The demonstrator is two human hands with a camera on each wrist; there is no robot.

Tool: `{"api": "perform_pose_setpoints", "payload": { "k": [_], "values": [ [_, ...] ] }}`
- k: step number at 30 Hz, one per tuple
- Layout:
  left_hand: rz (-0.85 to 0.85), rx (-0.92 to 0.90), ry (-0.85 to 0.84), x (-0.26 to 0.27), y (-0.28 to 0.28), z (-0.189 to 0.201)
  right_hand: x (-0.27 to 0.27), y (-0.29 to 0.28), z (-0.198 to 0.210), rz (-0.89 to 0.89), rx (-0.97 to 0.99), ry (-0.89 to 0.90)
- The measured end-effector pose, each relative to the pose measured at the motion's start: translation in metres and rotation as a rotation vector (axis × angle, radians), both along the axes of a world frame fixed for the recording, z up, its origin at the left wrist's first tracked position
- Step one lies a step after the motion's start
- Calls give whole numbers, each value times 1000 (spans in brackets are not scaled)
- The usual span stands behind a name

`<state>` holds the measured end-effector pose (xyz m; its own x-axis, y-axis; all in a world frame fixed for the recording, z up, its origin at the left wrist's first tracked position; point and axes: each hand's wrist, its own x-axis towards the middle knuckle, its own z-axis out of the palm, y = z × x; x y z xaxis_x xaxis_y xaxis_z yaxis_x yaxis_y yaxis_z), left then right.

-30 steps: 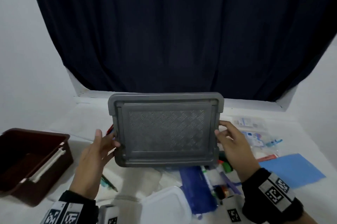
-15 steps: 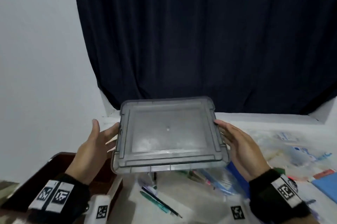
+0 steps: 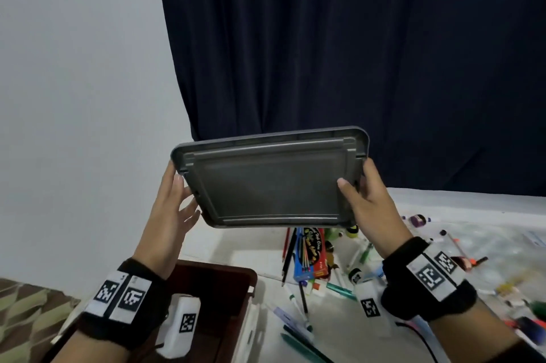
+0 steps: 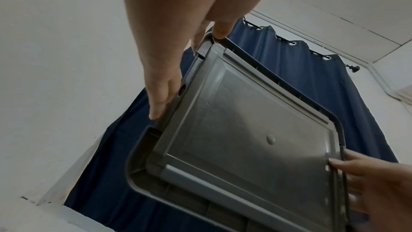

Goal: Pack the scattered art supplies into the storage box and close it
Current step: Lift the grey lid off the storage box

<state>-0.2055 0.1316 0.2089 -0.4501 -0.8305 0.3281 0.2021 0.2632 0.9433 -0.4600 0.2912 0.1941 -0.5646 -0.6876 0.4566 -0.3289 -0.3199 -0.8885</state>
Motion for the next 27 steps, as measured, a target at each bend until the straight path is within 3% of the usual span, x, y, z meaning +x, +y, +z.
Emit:
{"api": "perform_pose_setpoints", "payload": {
  "k": [4, 9, 16, 21, 24, 27],
  "values": [
    [16, -13, -58, 12, -31, 8, 8, -39, -4, -39, 27, 55],
    [15, 22, -189, 43, -72, -4, 17, -75, -19, -258, 238, 211],
    [-126, -28, -368, 88, -125, -5, 48, -106, -41, -123, 333, 11],
    [-336, 76, -531, 122, -171, -21, 82, -115, -55, -13, 323, -243],
    [-396, 109, -513, 133, -190, -37, 101, -118, -61, 6, 325, -242],
    [-434, 48, -550, 140, -204, -47, 113, -113, -72, 2, 409, -129]
  ]
}}
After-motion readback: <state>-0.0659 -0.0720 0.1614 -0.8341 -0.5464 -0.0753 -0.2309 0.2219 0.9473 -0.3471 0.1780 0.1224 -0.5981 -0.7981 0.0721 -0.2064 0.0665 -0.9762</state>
